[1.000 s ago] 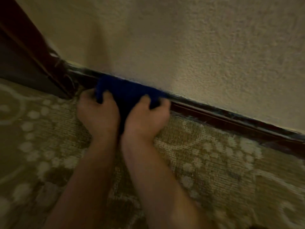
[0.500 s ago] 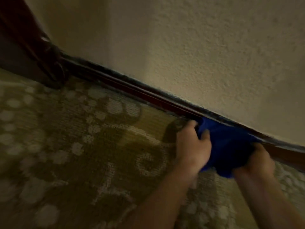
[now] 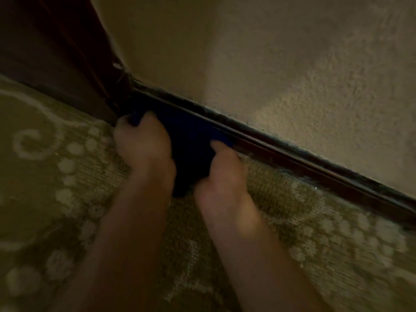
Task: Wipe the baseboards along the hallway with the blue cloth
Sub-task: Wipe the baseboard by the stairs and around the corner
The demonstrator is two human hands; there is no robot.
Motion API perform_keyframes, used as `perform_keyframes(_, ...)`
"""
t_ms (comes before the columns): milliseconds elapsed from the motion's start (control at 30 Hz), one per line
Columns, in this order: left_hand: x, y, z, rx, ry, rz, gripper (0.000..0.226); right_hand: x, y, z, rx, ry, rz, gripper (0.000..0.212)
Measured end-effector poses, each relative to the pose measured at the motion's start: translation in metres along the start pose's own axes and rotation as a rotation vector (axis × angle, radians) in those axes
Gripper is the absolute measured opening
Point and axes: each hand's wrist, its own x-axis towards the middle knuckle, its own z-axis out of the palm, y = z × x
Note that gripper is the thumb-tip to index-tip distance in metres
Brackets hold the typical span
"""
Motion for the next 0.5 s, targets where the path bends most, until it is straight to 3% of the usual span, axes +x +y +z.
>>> perform_keyframes(67,-0.048,0.008,0.011,0.129,0.065,0.25,0.026,-0.008,-0.009,-0.024,0.006,0.029,-0.067,0.025)
perform_keyframes(133,-0.086,-0.008,0.015,0.206,0.008,0.438,0.02,-0.014,-0.019,-0.052,0.016,0.079,-0.133,0.035)
perform_keyframes(200,-0.098,-0.024,0.014,0.243,-0.068,0.53,0.024,-0.02,-0.027,-0.069,0.009,0.064,-0.16,0.037)
perform_keyframes(367,-0.106,-0.024,0.018,0.508,-0.089,0.731,0.024,-0.032,-0.034,-0.083,0.045,0.092,-0.161,0.036)
perform_keyframes(500,-0.141,-0.019,0.021,0.763,-0.251,0.86,0.016,-0.046,-0.059,-0.111,0.056,0.172,-0.224,0.017)
